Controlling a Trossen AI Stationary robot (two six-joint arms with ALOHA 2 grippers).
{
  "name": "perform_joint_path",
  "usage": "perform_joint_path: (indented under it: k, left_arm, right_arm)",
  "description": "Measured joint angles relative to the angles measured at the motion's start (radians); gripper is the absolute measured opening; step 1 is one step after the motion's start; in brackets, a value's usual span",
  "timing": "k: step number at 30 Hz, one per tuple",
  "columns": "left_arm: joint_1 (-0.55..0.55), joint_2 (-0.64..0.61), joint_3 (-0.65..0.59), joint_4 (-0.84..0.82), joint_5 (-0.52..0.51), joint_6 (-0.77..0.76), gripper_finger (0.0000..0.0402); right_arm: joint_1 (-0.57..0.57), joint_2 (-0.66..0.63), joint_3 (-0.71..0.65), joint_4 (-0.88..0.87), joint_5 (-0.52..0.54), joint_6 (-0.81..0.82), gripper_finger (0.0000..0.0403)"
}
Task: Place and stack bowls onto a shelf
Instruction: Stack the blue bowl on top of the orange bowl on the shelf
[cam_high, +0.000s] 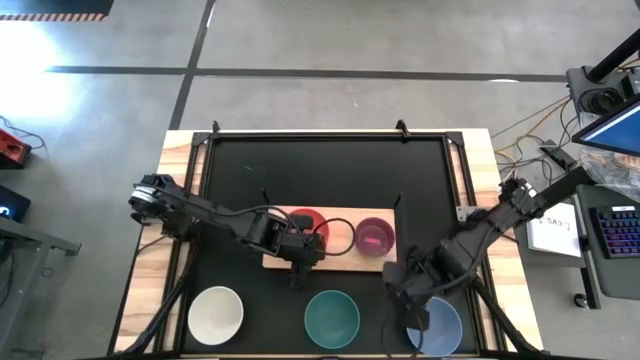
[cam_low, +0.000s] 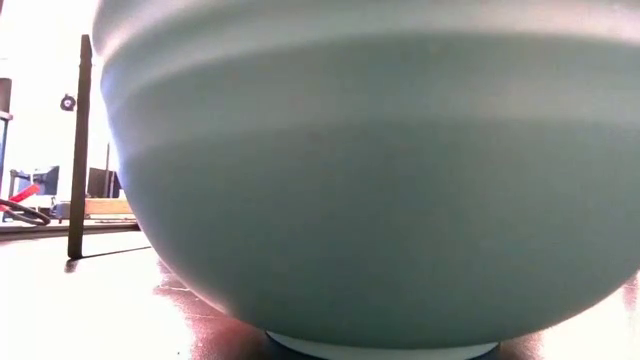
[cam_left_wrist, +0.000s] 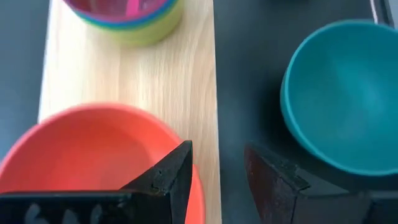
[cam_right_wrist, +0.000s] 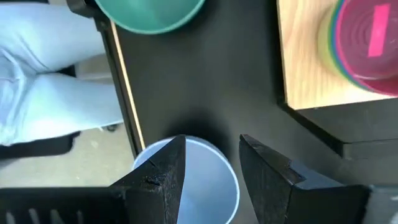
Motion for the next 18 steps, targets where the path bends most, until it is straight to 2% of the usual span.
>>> perform_joint_path:
  k: [8, 18]
  left_arm:
    - [-0.093, 0.000, 0.023, 0.001, -0.181, -0.032, 0.0128]
    - [-0.205, 0.004, 0.023, -0.022, -0.195, -0.146, 0.0128]
  right_arm:
    - [0.073, 0.055, 0.000, -0.022, 0.024, 0.194, 0.0139]
    - [0.101, 0.150, 0.000, -0.018, 0.065, 0.612, 0.0139]
